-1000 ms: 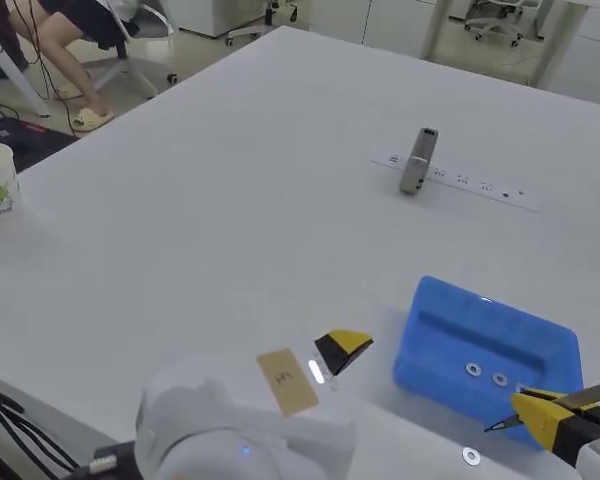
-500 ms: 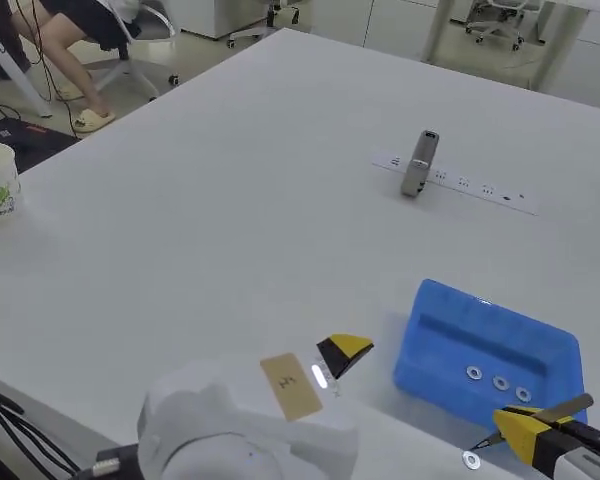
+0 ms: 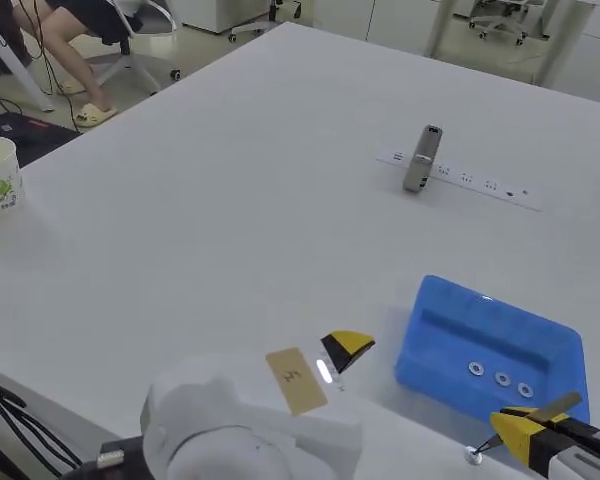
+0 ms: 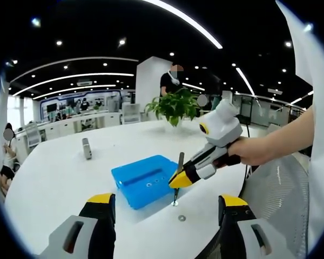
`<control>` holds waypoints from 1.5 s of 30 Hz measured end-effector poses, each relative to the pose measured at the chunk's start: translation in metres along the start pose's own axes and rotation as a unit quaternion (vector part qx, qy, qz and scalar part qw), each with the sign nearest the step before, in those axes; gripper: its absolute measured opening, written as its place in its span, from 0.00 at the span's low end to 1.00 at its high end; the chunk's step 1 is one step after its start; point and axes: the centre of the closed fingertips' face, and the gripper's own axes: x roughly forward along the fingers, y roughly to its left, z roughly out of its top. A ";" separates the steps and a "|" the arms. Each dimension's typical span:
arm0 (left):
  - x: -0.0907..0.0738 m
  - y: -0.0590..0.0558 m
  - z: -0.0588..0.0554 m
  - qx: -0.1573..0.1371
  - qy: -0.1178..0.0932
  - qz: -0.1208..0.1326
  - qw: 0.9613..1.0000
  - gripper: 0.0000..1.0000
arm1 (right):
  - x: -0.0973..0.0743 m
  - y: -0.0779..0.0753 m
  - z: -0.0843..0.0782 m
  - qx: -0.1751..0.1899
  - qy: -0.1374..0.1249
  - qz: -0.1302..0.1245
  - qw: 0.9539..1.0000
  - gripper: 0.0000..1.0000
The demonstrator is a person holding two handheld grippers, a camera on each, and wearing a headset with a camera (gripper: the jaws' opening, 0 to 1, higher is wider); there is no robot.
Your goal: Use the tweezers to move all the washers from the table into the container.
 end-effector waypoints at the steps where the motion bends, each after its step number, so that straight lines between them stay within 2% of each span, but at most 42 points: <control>1: 0.000 0.000 0.000 0.000 0.000 0.000 1.000 0.79 | 0.000 0.000 0.000 -0.009 0.002 -0.002 1.000 0.03; 5: 0.000 0.000 -0.001 0.000 0.002 0.000 1.000 0.78 | 0.000 0.001 -0.001 -0.034 0.007 -0.004 0.999 0.03; 18: 0.000 0.001 -0.002 0.002 0.006 0.002 1.000 0.77 | -0.001 -0.005 -0.001 -0.042 0.008 -0.009 0.999 0.04; 22: 0.000 0.001 -0.002 0.003 0.006 0.002 1.000 0.77 | 0.000 -0.003 -0.002 -0.038 0.010 -0.002 0.999 0.04; 30: 0.000 0.001 -0.002 0.003 0.006 0.001 1.000 0.77 | 0.002 0.000 -0.002 -0.059 0.013 0.002 0.998 0.03; 33: 0.000 0.001 -0.002 0.004 0.006 0.001 1.000 0.77 | 0.001 -0.001 -0.002 -0.051 0.013 0.005 0.999 0.02; 37: 0.000 0.001 -0.002 0.003 0.007 0.002 1.000 0.77 | -0.003 0.002 0.008 -0.021 -0.010 0.015 1.000 0.02; 45: 0.001 0.000 -0.002 0.005 0.007 0.000 1.000 0.77 | -0.010 0.005 0.028 -0.025 -0.036 0.024 0.999 0.03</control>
